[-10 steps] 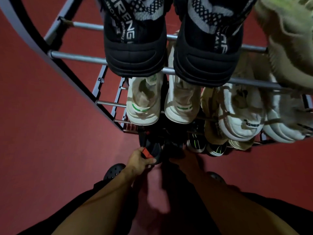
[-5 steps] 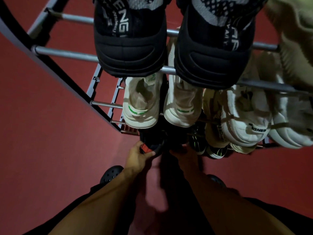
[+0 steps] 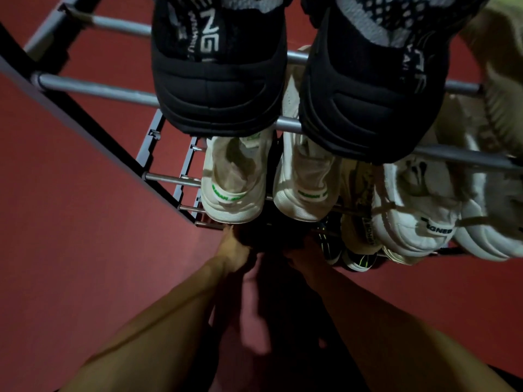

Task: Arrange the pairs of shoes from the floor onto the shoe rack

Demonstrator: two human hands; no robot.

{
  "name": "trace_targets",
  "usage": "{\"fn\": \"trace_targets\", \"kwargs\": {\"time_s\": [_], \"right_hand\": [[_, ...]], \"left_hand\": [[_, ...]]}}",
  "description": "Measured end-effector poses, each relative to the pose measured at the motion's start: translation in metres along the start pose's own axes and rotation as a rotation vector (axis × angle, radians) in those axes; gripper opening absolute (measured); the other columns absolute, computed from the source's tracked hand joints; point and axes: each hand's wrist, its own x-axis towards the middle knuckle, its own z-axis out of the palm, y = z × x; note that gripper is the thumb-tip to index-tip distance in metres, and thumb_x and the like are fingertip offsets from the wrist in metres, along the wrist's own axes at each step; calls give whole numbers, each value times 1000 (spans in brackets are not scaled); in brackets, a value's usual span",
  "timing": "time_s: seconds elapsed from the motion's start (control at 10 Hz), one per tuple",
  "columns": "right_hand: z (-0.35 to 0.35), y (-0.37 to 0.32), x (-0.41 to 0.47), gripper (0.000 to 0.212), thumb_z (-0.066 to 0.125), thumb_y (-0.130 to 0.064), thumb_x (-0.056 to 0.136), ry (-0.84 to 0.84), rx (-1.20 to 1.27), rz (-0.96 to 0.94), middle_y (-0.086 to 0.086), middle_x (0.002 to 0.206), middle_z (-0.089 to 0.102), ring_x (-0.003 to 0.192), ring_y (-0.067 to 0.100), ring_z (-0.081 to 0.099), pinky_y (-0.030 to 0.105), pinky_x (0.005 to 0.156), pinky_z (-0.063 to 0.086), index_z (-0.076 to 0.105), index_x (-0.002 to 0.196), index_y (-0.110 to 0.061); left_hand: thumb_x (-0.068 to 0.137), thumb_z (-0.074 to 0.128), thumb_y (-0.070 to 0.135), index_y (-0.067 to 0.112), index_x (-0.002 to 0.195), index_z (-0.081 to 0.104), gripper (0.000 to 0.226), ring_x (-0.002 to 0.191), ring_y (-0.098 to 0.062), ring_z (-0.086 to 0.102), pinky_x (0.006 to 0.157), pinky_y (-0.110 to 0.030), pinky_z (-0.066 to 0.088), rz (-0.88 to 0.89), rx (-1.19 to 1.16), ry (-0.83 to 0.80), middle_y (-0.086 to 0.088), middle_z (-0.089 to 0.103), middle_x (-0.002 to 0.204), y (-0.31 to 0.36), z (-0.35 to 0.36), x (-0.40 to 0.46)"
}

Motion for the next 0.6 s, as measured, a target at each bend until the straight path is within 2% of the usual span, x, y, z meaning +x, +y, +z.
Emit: {"fn": "trace_targets", "kwargs": {"time_s": [0.1, 0.2, 0.3, 0.4, 0.5, 0.6], "right_hand": [[6, 2, -4, 61, 68, -8, 87, 62, -161, -163, 13, 135, 54, 118, 27, 56, 23, 98, 45, 41, 142, -6], [9, 14, -6, 73, 72, -39, 76, 101, -256, -276, 7, 134, 57, 125, 24, 54, 27, 109, 38, 44, 137, -9], [1, 2, -40, 54, 68, -24, 85, 102, -349, -345, 7, 126, 59, 118, 21, 57, 11, 89, 36, 47, 131, -6], [-7, 6, -60, 51, 63, -12, 87, 90, -494, -385, 0, 125, 56, 119, 14, 53, 12, 89, 33, 46, 134, -10], [-15, 1, -76, 60, 63, -17, 90, 47, -538, -397, 8, 143, 47, 135, 23, 43, 27, 110, 30, 40, 145, -11], [-23, -17, -98, 57, 58, -24, 93, 38, -647, -459, 15, 144, 45, 134, 27, 44, 25, 108, 29, 40, 145, -9]], "left_hand": [[77, 68, 22, 8, 140, 44, 69, 127, -34, 48, 112, -43, 39, -135, -132, -6, -18, 48, 137, 9, -5, -12], [78, 69, 14, 19, 150, 20, 87, 131, -27, 49, 113, -46, 40, -162, -262, -56, -10, 46, 142, 9, -5, -23], [76, 66, 36, 30, 151, 17, 89, 129, -25, 53, 109, -47, 45, -208, -252, -139, -5, 50, 141, 9, -11, -40], [86, 60, 48, 23, 152, 29, 77, 129, -28, 51, 112, -38, 41, -211, -41, -189, -7, 47, 144, 15, -15, -60], [96, 51, 50, 18, 147, 42, 60, 132, -30, 49, 112, -36, 38, -157, 169, -214, -8, 45, 146, 34, -23, -76], [98, 48, 50, 19, 146, 45, 56, 132, -29, 48, 111, -33, 37, -71, 285, -220, -9, 47, 145, 67, -37, -93]]}}
